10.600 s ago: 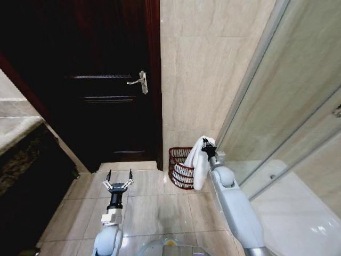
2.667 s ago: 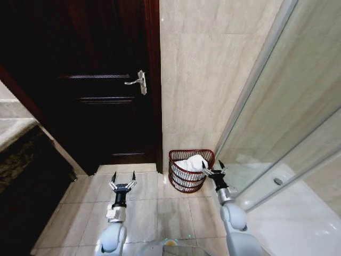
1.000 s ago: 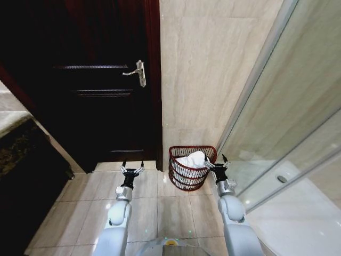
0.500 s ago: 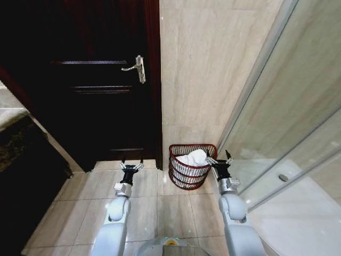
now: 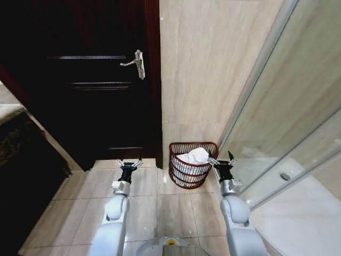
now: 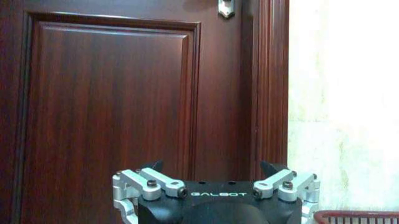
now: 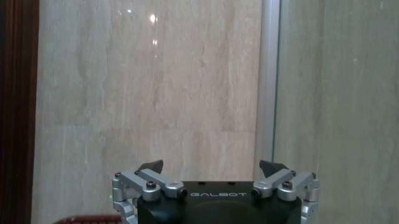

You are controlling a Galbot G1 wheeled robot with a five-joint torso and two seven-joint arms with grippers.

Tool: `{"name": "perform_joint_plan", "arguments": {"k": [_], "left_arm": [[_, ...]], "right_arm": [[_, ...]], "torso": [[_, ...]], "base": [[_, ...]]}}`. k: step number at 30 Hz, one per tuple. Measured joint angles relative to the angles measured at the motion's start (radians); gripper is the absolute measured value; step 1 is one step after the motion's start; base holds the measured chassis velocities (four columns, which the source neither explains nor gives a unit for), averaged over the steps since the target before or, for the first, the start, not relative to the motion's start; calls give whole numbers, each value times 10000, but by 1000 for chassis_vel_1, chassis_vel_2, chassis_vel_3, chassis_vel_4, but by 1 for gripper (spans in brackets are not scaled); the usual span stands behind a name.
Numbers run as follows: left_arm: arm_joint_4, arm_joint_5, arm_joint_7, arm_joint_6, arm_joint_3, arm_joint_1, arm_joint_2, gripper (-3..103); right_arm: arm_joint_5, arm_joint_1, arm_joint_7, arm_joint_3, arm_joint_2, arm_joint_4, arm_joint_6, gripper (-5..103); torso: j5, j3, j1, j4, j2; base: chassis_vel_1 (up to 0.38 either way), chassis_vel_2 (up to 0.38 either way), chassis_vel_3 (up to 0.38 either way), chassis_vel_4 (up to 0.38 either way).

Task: Discard the used towel into the hamper.

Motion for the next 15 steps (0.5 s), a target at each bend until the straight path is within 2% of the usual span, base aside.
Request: {"name": "perform_joint_plan", "arguments": {"k": [15], "left_arm": [[256, -238, 1, -214, -24, -154, 292, 100]], "right_arm": [[-216, -281, 132, -34, 114, 198, 158, 100]], "torso": [[-1, -331, -207, 0, -538]], "base": [[0, 0, 0, 0]]}}
